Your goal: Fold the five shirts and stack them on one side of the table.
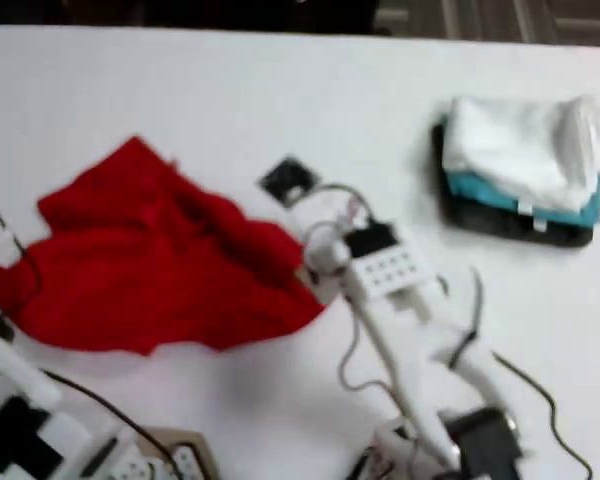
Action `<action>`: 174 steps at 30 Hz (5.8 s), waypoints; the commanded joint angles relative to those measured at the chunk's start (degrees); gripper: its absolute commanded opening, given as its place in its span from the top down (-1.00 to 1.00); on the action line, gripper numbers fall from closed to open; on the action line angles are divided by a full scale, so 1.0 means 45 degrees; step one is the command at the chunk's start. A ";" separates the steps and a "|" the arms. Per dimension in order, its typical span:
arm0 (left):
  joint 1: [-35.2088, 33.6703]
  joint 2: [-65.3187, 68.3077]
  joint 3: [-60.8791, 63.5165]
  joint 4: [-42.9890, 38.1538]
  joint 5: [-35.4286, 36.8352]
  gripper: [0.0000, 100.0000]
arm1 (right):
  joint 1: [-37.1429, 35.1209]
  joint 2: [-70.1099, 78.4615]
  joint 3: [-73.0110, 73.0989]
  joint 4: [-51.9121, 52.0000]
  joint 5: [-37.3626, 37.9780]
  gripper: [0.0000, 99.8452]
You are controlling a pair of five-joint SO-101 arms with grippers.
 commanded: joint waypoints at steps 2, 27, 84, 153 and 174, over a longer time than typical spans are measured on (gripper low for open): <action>0.2657 -0.1211 -0.1084 -0.1035 0.3204 0.62 | -0.0557 0.1788 -0.0606 -0.0674 -0.0117 0.25; 0.8498 1.7719 -2.3492 0.0723 1.0589 0.62 | -0.0654 0.3937 -0.0762 -0.0107 -0.0117 0.49; 0.9788 1.3245 -2.4000 0.4611 1.2425 0.95 | -0.0713 0.2999 -0.2168 0.1006 -0.0098 0.29; 0.9319 -0.2833 -1.2024 0.2950 1.0960 0.95 | 0.2725 -0.2960 -1.1507 0.3292 0.2168 0.96; 0.9221 -0.2813 -0.8645 0.4317 1.1448 0.95 | 0.0967 -0.3077 -1.1429 0.7199 0.2168 0.96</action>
